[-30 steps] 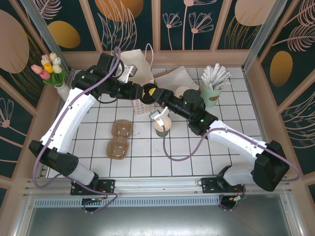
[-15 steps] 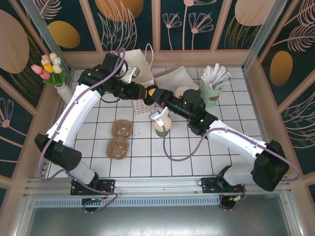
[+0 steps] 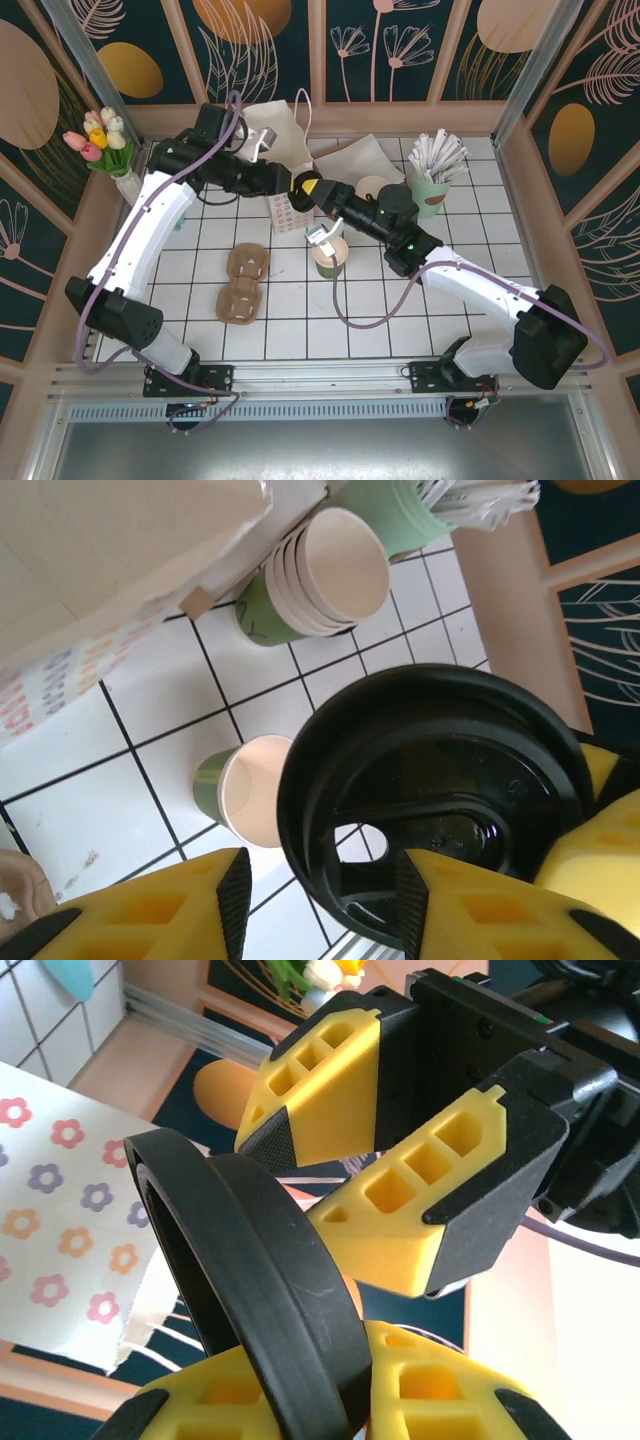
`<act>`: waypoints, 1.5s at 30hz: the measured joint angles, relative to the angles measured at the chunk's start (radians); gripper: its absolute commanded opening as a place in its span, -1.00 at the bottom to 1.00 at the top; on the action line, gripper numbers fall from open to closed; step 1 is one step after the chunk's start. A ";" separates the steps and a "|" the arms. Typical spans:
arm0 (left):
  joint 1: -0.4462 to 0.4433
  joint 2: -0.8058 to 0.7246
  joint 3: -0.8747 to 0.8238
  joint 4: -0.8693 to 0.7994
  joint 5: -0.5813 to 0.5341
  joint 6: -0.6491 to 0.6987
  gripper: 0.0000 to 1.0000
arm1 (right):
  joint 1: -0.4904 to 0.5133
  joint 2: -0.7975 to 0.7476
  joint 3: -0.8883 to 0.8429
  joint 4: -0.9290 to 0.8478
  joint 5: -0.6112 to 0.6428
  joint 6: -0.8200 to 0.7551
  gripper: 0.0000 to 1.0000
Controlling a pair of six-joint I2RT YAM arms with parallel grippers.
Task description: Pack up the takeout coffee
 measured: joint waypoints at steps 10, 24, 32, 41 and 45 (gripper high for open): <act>0.029 -0.090 -0.060 0.048 0.099 -0.006 -0.05 | -0.024 0.000 -0.039 0.167 -0.080 0.000 -1.00; 0.031 -0.089 -0.095 0.059 0.178 -0.003 -0.17 | -0.024 0.022 -0.039 0.225 -0.146 0.000 -1.00; 0.031 -0.089 -0.110 0.081 0.182 -0.006 -0.23 | -0.024 0.022 -0.039 0.228 -0.159 0.000 -1.00; 0.031 -0.089 -0.150 0.156 0.181 -0.052 -0.32 | -0.025 0.022 -0.043 0.228 -0.154 0.000 -1.00; 0.031 -0.089 -0.179 0.191 0.192 -0.069 -0.44 | -0.026 0.022 -0.048 0.227 -0.143 0.000 -1.00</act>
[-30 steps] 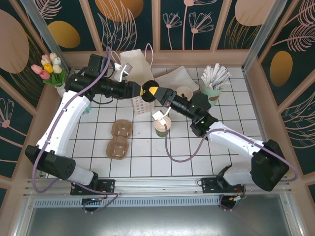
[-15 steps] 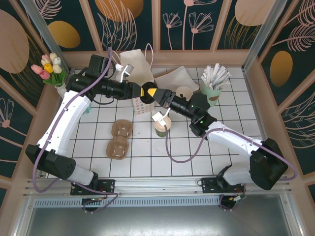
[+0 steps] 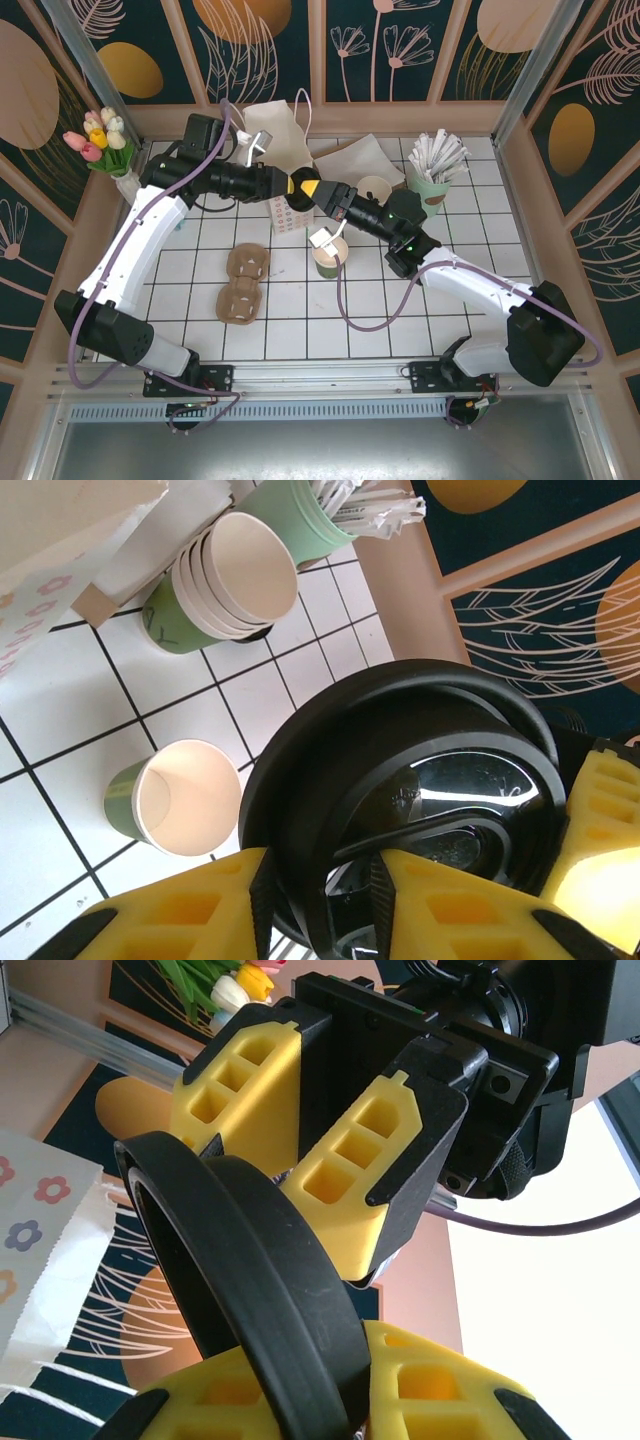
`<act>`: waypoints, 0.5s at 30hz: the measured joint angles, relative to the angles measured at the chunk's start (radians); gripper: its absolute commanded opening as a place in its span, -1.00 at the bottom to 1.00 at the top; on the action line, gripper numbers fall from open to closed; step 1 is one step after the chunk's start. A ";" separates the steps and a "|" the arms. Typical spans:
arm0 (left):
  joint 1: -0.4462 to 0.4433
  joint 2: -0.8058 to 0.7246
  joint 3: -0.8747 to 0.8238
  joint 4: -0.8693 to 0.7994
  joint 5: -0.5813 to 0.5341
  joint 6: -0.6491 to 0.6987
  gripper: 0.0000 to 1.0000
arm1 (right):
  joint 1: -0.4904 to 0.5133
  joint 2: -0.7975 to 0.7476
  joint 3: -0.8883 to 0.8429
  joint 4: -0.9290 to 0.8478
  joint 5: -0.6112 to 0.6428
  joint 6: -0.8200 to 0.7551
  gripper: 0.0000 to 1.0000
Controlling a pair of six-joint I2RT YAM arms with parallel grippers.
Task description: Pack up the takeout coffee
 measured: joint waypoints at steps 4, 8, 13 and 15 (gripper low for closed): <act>0.004 0.000 -0.025 0.036 0.017 -0.022 -0.63 | -0.001 0.000 0.000 0.002 0.009 0.000 -1.00; 0.006 0.000 -0.038 0.063 0.029 -0.042 -0.80 | -0.001 0.000 -0.001 0.002 0.013 -0.001 -1.00; 0.007 -0.003 -0.044 0.078 0.035 -0.054 -1.00 | 0.000 0.000 -0.001 -0.001 0.026 -0.004 -0.74; 0.008 -0.003 -0.046 0.083 0.032 -0.054 -1.00 | 0.003 0.000 -0.001 -0.011 0.039 -0.004 -0.08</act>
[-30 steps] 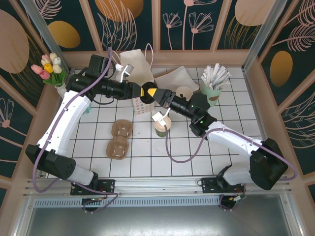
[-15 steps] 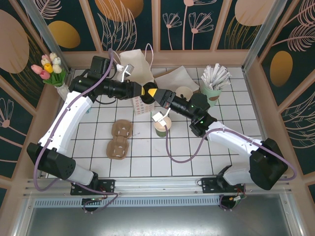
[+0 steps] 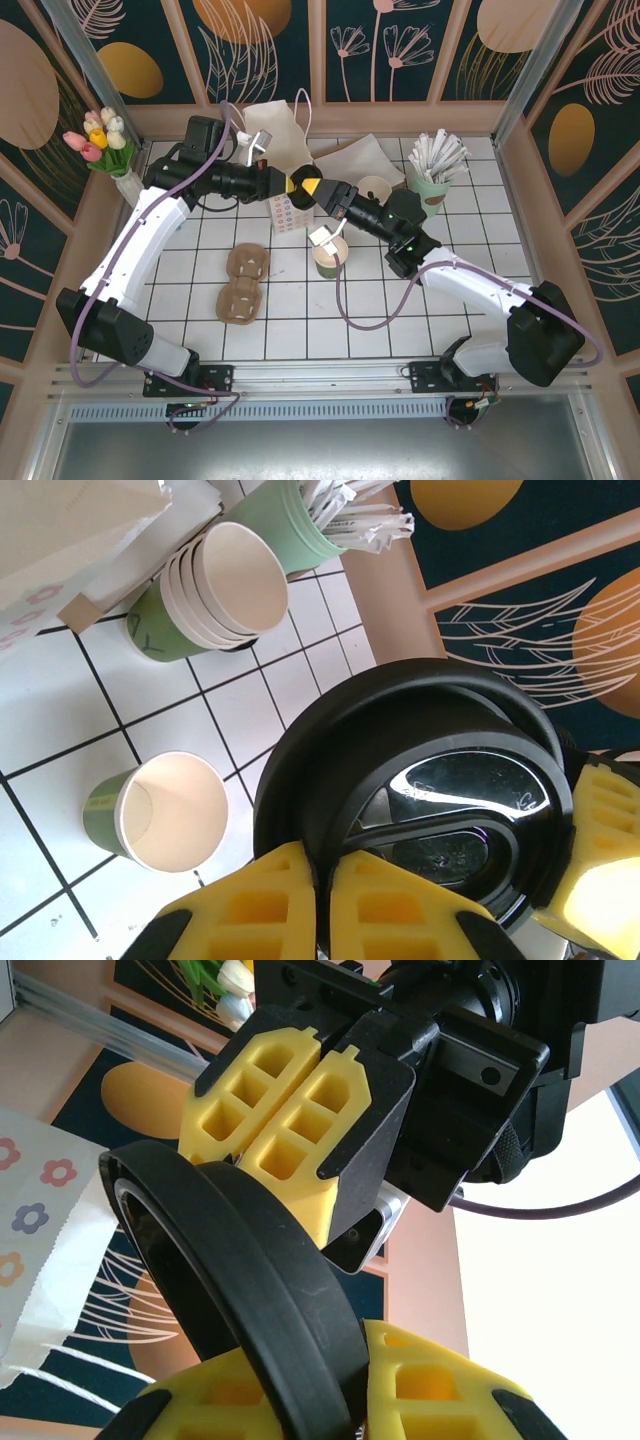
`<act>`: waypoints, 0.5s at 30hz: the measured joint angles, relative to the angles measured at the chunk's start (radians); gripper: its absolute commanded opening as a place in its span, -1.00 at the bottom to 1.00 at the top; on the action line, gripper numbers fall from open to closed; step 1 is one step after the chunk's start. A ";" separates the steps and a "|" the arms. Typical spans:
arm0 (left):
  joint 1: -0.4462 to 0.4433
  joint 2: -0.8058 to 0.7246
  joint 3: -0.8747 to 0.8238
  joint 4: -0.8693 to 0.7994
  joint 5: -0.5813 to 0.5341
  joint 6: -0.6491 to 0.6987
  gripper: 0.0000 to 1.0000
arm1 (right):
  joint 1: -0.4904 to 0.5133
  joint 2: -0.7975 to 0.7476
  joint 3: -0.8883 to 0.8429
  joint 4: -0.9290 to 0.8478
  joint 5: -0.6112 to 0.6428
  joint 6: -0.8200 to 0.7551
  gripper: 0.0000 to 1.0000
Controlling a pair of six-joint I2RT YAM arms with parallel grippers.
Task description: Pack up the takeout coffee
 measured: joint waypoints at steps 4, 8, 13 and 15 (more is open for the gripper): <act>-0.002 0.000 -0.002 0.003 -0.018 0.000 -1.00 | 0.018 0.000 0.004 -0.063 0.046 0.001 0.97; -0.002 0.000 0.002 0.001 -0.062 0.001 -1.00 | 0.026 -0.028 0.024 -0.218 0.115 0.034 0.98; -0.002 0.000 0.037 -0.011 -0.152 0.017 -1.00 | 0.091 -0.079 0.019 -0.297 0.279 0.181 0.98; -0.002 0.000 0.048 -0.019 -0.203 0.024 -1.00 | 0.126 -0.094 0.017 -0.330 0.356 0.304 0.98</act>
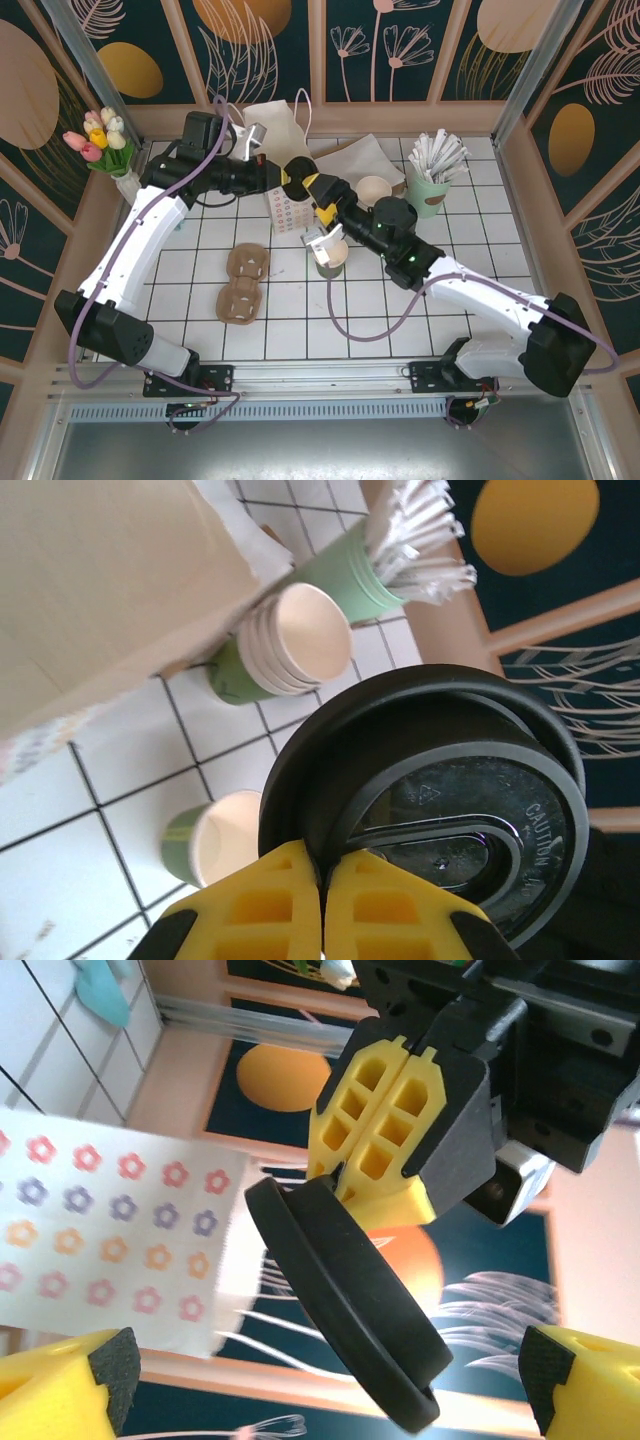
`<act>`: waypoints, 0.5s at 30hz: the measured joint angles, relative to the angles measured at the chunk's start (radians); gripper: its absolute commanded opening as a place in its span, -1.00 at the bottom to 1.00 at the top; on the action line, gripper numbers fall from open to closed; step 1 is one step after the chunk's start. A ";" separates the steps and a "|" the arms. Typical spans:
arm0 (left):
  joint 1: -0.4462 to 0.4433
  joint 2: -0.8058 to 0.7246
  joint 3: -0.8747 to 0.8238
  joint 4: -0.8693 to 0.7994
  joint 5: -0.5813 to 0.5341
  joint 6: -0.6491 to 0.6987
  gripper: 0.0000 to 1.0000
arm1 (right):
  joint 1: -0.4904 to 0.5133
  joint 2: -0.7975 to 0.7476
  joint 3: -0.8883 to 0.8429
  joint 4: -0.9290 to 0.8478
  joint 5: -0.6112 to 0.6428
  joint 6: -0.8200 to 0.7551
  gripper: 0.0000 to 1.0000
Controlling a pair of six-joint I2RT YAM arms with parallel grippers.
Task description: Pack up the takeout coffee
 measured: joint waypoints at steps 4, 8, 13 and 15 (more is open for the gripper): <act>0.000 0.000 0.001 -0.022 -0.084 0.009 -1.00 | 0.014 -0.024 0.039 -0.133 0.098 0.357 0.98; 0.000 -0.002 -0.031 -0.023 -0.131 0.006 -1.00 | 0.003 -0.056 0.124 -0.262 0.119 0.824 0.98; -0.010 -0.045 -0.175 0.008 -0.163 -0.039 -1.00 | -0.001 -0.098 0.138 -0.296 0.130 1.366 0.98; -0.031 -0.066 -0.232 0.014 -0.180 -0.065 -1.00 | -0.011 -0.097 0.136 -0.306 0.148 1.579 0.98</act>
